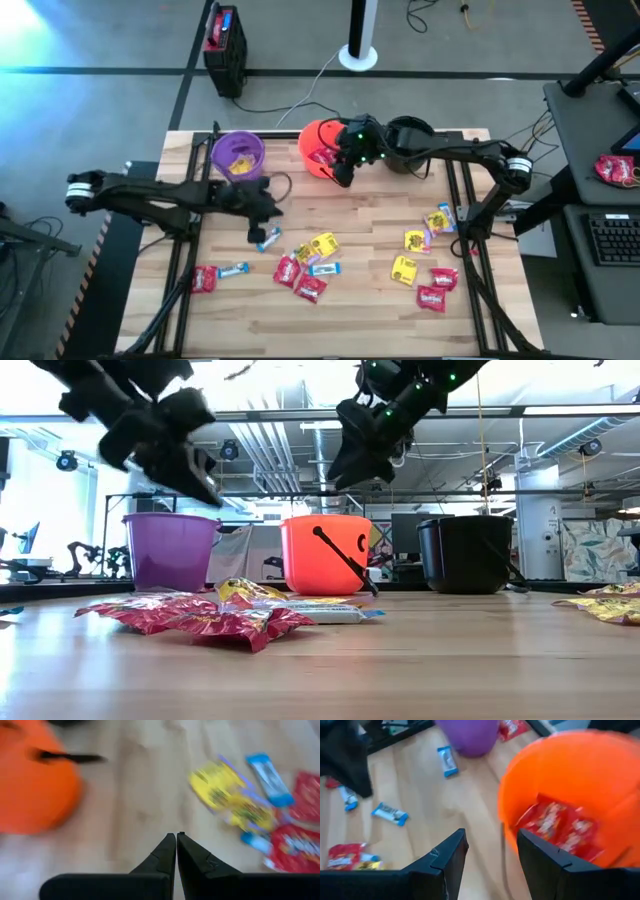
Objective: Sort candy by brand, put in halloween buckets
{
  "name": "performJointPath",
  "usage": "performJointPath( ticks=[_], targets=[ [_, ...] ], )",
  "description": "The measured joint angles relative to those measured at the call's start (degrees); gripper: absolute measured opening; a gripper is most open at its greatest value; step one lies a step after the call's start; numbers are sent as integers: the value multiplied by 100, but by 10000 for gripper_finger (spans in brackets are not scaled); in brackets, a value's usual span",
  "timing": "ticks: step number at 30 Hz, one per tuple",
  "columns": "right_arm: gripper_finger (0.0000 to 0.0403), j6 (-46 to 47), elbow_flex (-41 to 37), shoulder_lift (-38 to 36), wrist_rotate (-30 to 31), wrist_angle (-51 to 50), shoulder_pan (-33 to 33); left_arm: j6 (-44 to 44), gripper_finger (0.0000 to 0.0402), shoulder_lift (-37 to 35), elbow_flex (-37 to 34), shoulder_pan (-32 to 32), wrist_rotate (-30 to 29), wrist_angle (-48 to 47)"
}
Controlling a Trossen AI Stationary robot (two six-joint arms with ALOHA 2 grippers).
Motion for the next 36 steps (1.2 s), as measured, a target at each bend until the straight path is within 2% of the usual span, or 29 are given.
performJointPath(
  ticks=[2,5,11,15,18,23,27,31,36],
  targets=[
    [166,154,-165,0,-35,61,33,-194,0,-165,126,48,-75,-229],
    [166,314,-299,0,-38,-20,77,-581,0,-273,355,27,191,-972],
    [166,379,-305,0,-18,0,191,-2004,0,-282,525,-188,644,-2541],
    [166,376,-270,0,-11,25,209,-3388,8,-79,452,-328,744,-2564],
    [166,378,-270,0,3,20,204,-3522,40,160,471,-405,966,-2107],
    [166,427,-270,0,3,19,214,-3365,126,578,454,-526,118,-1883],
    [166,431,-268,-2,1,17,215,-3275,184,744,217,-964,12,-1629],
    [166,233,-268,-7,0,14,215,-3804,198,794,-108,-1596,-773,-1205],
    [166,81,-265,-9,0,14,215,-4438,198,998,-319,-1859,-1665,-1150]
  ],
)
